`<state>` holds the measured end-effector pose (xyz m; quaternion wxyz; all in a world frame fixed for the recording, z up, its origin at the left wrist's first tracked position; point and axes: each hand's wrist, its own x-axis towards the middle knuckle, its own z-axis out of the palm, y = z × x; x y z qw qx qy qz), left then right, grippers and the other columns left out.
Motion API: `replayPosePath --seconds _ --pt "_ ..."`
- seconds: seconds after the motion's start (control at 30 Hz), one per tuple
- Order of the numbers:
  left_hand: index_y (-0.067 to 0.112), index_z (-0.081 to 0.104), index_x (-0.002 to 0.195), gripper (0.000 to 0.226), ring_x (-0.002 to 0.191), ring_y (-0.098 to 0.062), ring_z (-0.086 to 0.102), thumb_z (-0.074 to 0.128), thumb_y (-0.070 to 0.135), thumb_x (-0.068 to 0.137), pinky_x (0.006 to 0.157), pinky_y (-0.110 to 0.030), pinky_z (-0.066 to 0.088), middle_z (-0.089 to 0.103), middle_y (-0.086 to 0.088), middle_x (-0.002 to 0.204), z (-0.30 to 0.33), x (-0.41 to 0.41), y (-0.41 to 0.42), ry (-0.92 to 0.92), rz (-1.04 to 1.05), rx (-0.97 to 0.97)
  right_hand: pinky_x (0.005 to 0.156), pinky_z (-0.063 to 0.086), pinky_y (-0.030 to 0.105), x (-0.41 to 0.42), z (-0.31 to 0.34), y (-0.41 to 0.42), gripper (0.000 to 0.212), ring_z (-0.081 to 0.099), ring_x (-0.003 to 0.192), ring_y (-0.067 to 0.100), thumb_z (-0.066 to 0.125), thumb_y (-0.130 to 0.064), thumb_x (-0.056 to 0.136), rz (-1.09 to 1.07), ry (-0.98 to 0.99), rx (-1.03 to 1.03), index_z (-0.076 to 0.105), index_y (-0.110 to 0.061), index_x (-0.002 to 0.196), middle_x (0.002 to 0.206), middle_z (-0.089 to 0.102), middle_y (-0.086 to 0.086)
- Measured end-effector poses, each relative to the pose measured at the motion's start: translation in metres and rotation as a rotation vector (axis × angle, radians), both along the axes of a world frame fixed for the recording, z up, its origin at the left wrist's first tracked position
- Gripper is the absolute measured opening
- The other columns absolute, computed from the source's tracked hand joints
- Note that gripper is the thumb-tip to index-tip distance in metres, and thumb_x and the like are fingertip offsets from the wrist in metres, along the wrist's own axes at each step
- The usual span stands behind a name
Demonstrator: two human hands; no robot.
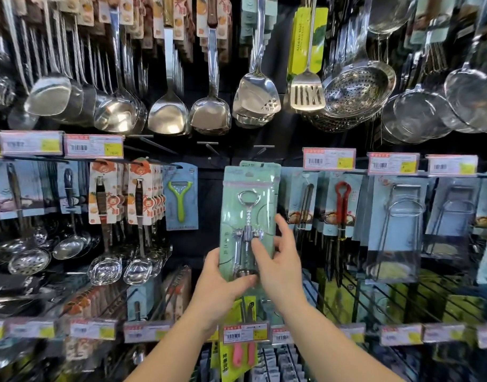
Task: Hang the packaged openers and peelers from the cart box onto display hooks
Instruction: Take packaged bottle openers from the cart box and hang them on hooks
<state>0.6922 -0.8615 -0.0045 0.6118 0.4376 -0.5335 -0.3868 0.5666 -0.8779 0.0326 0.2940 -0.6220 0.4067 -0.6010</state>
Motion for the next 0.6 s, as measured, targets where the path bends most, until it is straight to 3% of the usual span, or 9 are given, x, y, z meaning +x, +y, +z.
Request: replayPosePath --seconds 0.07,0.1,0.17,0.2,0.23,0.27,0.33,0.47,0.6 --pt "0.030 0.048 0.129 0.086 0.106 -0.012 0.069 0.086 0.037 0.051 0.089 -0.032 0.056 0.072 0.009 0.114 0.009 -0.010 -0.004 -0.024 -0.006 -0.007 0.090 0.034 0.011 -0.009 0.007 -0.005 0.063 0.041 0.119 -0.011 0.064 -0.033 0.091 -0.026 -0.028 -0.023 0.033 -0.045 0.144 0.135 0.041 -0.023" --pt "0.031 0.047 0.131 0.089 0.110 -0.012 0.067 0.086 0.041 0.051 0.094 -0.035 0.054 0.070 0.009 0.119 0.012 -0.014 -0.006 -0.036 -0.007 -0.005 0.090 0.032 0.008 -0.012 0.009 -0.007 0.064 0.037 0.112 -0.018 0.065 -0.032 0.090 -0.038 -0.019 -0.034 0.034 -0.044 0.145 0.137 0.038 -0.026" --pt "0.033 0.047 0.131 0.088 0.109 -0.008 0.067 0.085 0.043 0.052 0.091 -0.032 0.054 0.070 0.013 0.118 0.018 -0.020 -0.010 -0.040 -0.001 -0.001 0.075 0.033 -0.003 -0.016 0.014 -0.012 0.066 0.039 0.116 -0.026 0.067 -0.030 0.089 -0.064 0.009 -0.047 0.034 -0.040 0.146 0.134 0.035 -0.028" --pt "0.034 0.048 0.130 0.086 0.105 -0.006 0.068 0.084 0.042 0.052 0.087 -0.027 0.056 0.071 0.014 0.116 0.020 -0.021 -0.012 -0.033 0.001 0.000 0.068 0.035 -0.006 -0.017 0.016 -0.015 0.067 0.028 0.115 -0.024 0.067 -0.030 0.089 -0.079 0.022 -0.048 0.034 -0.038 0.147 0.133 0.036 -0.026" --pt "0.034 0.049 0.129 0.085 0.105 -0.006 0.069 0.084 0.042 0.052 0.085 -0.026 0.056 0.070 0.013 0.118 0.022 -0.022 -0.013 -0.028 0.000 0.006 0.069 0.036 -0.006 -0.017 0.017 -0.018 0.068 0.028 0.112 -0.024 0.067 -0.030 0.089 -0.090 0.032 -0.049 0.034 -0.037 0.148 0.135 0.037 -0.023" --pt "0.034 0.048 0.132 0.088 0.110 -0.009 0.067 0.084 0.043 0.052 0.089 -0.030 0.056 0.068 0.009 0.123 0.025 -0.023 -0.015 -0.035 0.001 0.022 0.078 0.039 -0.002 -0.017 0.019 -0.021 0.069 0.037 0.118 -0.016 0.068 -0.031 0.088 -0.096 0.039 -0.046 0.034 -0.037 0.148 0.139 0.038 -0.021" --pt "0.035 0.042 0.139 0.096 0.122 -0.021 0.060 0.084 0.046 0.053 0.104 -0.045 0.048 0.059 0.002 0.137 0.029 -0.023 -0.020 -0.059 0.002 0.077 0.101 0.039 0.020 -0.017 0.022 -0.028 0.069 0.046 0.131 0.005 0.068 -0.034 0.088 -0.107 0.040 -0.017 0.034 -0.039 0.147 0.149 0.039 -0.014" --pt "0.034 0.035 0.145 0.106 0.129 -0.029 0.054 0.085 0.049 0.052 0.109 -0.051 0.043 0.053 -0.005 0.144 0.033 -0.021 -0.028 -0.081 -0.007 0.159 0.100 0.034 0.028 -0.014 0.025 -0.042 0.070 0.039 0.135 0.015 0.067 -0.036 0.089 -0.121 0.092 0.040 0.031 -0.038 0.149 0.152 0.037 -0.006" --pt "0.031 0.014 0.156 0.116 0.146 -0.030 0.027 0.078 0.063 0.063 0.116 -0.048 0.030 0.024 -0.006 0.161 0.026 -0.020 -0.033 -0.310 0.292 0.257 0.111 0.034 0.042 -0.018 0.010 -0.049 0.069 0.032 0.139 0.024 0.064 -0.041 0.089 -0.214 0.189 0.121 0.031 -0.037 0.149 0.154 0.028 0.002"
